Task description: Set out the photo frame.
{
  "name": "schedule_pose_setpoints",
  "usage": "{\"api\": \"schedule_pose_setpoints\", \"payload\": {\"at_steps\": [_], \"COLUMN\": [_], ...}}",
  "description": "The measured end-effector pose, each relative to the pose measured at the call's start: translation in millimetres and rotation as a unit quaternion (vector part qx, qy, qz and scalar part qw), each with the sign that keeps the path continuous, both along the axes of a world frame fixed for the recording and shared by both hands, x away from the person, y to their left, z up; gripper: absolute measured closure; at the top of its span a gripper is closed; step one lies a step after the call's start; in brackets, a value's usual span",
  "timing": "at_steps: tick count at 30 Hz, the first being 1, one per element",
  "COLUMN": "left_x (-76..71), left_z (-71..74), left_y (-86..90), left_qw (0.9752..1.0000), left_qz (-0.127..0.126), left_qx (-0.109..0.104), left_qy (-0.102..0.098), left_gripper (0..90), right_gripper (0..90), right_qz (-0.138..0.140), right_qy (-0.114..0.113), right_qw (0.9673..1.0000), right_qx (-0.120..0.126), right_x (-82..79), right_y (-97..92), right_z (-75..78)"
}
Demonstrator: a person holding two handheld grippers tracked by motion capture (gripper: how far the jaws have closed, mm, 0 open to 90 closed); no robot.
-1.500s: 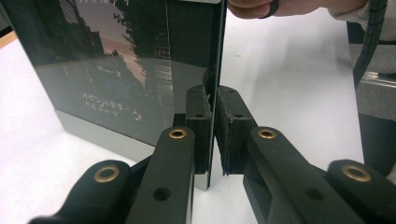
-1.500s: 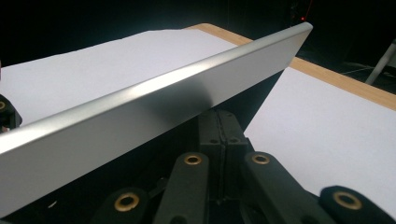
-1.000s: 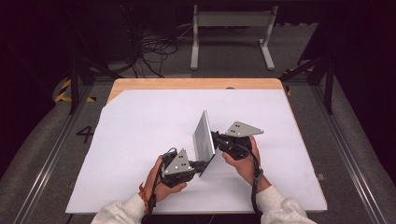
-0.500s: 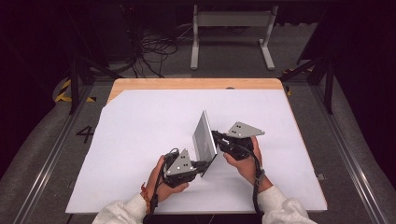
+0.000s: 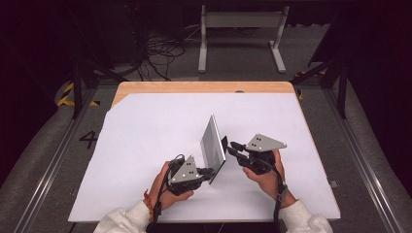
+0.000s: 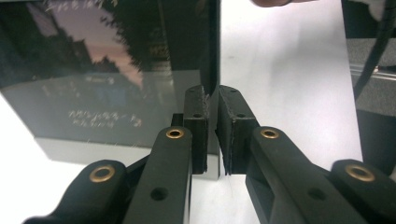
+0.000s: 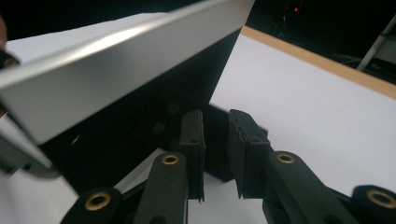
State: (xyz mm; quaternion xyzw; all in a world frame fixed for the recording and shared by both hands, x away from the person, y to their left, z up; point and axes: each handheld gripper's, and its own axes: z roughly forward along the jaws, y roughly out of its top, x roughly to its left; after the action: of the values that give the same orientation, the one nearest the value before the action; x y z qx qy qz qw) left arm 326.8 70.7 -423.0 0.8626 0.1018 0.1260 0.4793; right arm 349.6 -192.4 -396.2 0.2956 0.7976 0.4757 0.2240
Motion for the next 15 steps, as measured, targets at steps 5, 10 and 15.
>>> {"api": "schedule_pose_setpoints", "payload": {"at_steps": [5,10,15], "left_x": [8.0,17.4,23.6], "left_z": [1.9,-0.9,-2.9], "left_y": [11.3,21.7,27.6], "left_qw": [1.0000,0.9996,0.9992], "left_qz": [0.004,0.023,0.032], "left_qx": [-0.003,0.002,0.013], "left_qy": [0.007,0.014,0.020], "left_gripper": [81.3,80.6,80.3], "right_gripper": [72.3,71.1,68.4], "right_qz": [0.011,0.026,0.046], "right_qy": [0.011,0.019,0.025], "right_qw": [0.9997,0.9992,0.9984], "right_qx": [-0.018,-0.026,-0.022], "right_x": [-14.7,-30.3,-42.5], "right_y": [-1.4,1.0,8.1], "right_z": [-7.7,-13.0,-17.9]}}
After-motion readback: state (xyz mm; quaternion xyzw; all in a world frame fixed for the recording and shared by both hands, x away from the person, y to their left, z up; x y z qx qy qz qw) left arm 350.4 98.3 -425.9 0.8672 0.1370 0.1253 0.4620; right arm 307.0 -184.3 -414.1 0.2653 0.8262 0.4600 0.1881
